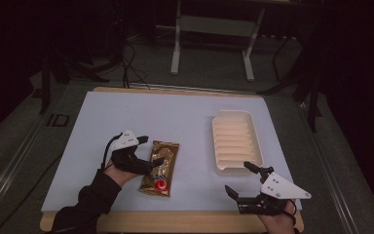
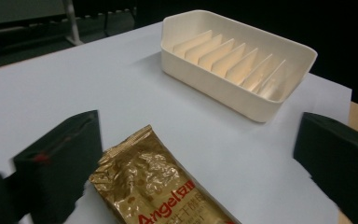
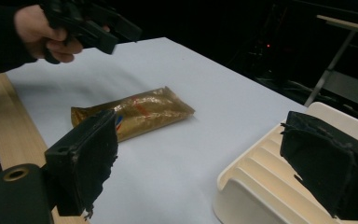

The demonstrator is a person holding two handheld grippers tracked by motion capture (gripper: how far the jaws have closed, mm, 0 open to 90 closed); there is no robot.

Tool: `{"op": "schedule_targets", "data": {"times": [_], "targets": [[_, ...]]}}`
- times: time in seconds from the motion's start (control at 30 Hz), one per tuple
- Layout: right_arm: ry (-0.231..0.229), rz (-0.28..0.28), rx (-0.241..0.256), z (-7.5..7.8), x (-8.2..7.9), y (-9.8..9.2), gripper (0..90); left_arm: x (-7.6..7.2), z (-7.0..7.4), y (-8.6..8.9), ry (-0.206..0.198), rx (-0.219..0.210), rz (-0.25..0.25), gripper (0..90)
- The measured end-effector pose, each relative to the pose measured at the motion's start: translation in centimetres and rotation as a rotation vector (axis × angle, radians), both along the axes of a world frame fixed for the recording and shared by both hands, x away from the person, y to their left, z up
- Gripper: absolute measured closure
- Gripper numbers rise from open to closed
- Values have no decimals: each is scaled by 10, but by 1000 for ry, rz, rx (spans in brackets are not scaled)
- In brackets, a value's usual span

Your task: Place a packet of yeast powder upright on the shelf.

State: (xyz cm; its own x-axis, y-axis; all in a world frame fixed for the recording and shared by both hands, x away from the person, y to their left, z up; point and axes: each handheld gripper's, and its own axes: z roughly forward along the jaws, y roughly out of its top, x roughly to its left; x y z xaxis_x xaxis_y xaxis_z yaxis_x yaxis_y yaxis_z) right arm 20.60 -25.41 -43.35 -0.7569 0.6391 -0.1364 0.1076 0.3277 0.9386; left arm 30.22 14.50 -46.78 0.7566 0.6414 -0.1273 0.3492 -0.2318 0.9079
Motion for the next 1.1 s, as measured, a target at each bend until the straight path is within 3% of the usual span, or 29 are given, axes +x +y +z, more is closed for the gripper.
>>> {"op": "schedule_targets", "data": {"times": [0.07,0.17,0.33,0.5,0.57,0.63,0.67,0.73,0.8,1.1], "targets": [[-1,1,-4,0,0,0,110,6,-1,0,9,-12,5,42],[6,6,-6,-1,1,1,111,17,-4,-3,24,3,37,54],[13,7,-5,-2,1,0,121,27,-11,-7,55,6,36,120],[11,11,-3,-3,1,0,121,39,-24,-11,100,15,88,164],[17,12,0,-3,1,-1,121,45,-31,-13,135,32,102,175],[18,13,0,-3,2,-1,121,45,-31,-13,135,32,102,184],[18,13,0,-3,2,-1,122,49,-36,-15,157,62,111,184],[17,11,-4,-4,2,-1,127,52,-41,-16,189,84,125,204],[15,10,-8,-4,2,-1,127,55,-45,-17,198,114,143,215],[19,9,-13,-5,2,-1,128,65,-59,-19,254,137,174,232]]}}
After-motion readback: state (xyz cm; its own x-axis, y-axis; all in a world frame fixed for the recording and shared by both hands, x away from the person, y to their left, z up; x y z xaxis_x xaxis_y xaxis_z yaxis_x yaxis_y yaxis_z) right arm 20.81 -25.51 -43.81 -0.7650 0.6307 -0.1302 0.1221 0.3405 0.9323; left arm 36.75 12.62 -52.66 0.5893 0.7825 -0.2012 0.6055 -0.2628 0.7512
